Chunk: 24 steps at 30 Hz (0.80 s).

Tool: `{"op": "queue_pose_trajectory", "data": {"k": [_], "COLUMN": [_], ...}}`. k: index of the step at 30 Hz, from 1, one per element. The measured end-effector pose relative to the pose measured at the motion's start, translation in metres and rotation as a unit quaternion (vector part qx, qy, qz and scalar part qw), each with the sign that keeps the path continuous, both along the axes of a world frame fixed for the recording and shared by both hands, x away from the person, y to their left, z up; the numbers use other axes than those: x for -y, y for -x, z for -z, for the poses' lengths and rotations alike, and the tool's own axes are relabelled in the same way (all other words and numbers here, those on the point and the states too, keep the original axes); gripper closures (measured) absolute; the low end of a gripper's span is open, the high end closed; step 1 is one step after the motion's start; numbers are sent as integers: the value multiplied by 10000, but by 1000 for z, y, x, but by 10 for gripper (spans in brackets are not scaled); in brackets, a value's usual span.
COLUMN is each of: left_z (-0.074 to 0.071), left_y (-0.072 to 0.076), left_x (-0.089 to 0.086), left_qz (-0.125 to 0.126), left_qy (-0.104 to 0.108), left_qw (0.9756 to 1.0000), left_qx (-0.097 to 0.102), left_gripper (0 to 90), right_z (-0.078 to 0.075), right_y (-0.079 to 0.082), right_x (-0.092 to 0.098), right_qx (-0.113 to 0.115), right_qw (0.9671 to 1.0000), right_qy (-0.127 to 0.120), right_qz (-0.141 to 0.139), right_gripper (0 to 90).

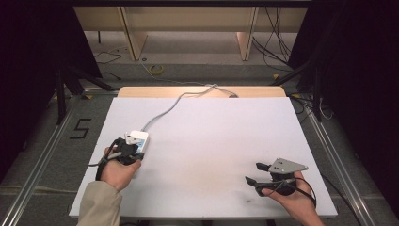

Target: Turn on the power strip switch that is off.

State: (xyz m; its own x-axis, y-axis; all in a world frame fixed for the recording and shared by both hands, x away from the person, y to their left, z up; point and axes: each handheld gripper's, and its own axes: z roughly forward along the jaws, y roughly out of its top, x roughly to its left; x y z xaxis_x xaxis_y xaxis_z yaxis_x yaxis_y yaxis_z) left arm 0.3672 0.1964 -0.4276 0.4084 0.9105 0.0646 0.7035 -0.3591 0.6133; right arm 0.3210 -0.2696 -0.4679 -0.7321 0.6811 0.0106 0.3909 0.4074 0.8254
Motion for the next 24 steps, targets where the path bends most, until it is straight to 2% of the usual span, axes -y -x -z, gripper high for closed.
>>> {"op": "queue_pose_trajectory", "data": {"k": [13, 24], "left_z": [-1, -5], "left_y": [0, 0], "left_x": [-14, -26], "left_qz": [-192, -357], "left_qy": [90, 142], "left_qw": [9997, 9992], "left_qx": [-111, -117], "left_gripper": [897, 897], "right_z": [0, 0], "right_y": [0, 1], "right_x": [0, 0], "right_qx": [30, 19], "right_qw": [10000, 10000], "right_qy": [60, 72], "right_qz": [-7, 8], "right_gripper": [327, 325]}}
